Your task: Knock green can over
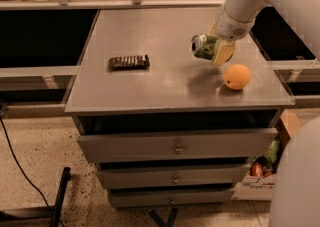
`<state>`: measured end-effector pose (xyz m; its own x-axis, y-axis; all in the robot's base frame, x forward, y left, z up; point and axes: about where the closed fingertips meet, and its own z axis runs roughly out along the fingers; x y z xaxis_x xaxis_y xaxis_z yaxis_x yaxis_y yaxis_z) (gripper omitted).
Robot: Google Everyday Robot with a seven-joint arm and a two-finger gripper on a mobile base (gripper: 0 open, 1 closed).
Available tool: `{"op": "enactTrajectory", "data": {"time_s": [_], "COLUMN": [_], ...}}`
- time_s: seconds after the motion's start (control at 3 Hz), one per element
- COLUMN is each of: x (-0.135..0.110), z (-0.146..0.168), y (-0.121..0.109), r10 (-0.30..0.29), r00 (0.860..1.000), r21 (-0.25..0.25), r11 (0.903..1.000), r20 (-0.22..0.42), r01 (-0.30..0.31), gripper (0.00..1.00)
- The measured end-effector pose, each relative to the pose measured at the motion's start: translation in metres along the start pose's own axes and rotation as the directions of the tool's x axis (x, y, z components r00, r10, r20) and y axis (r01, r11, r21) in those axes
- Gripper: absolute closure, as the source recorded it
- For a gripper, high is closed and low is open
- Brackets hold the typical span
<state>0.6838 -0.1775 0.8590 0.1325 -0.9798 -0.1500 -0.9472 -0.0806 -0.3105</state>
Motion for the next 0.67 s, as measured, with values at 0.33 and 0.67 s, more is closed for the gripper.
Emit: {"op": "enactTrajectory", "data": {"time_s": [0.33, 0.67], "x": [-0.0013, -0.0013], "z": [0.0143, 0.0143], "y": [0.0115, 0.0115], "r10": [-0.006, -0.006], "r00": [1.0, 1.0], "r21": [-0.037, -0.037], "r11": [0.9993, 0.9993], "r20": [-0.003, -0.003], "r01": [0.006, 0.006], "gripper": [0.0, 0.0]}}
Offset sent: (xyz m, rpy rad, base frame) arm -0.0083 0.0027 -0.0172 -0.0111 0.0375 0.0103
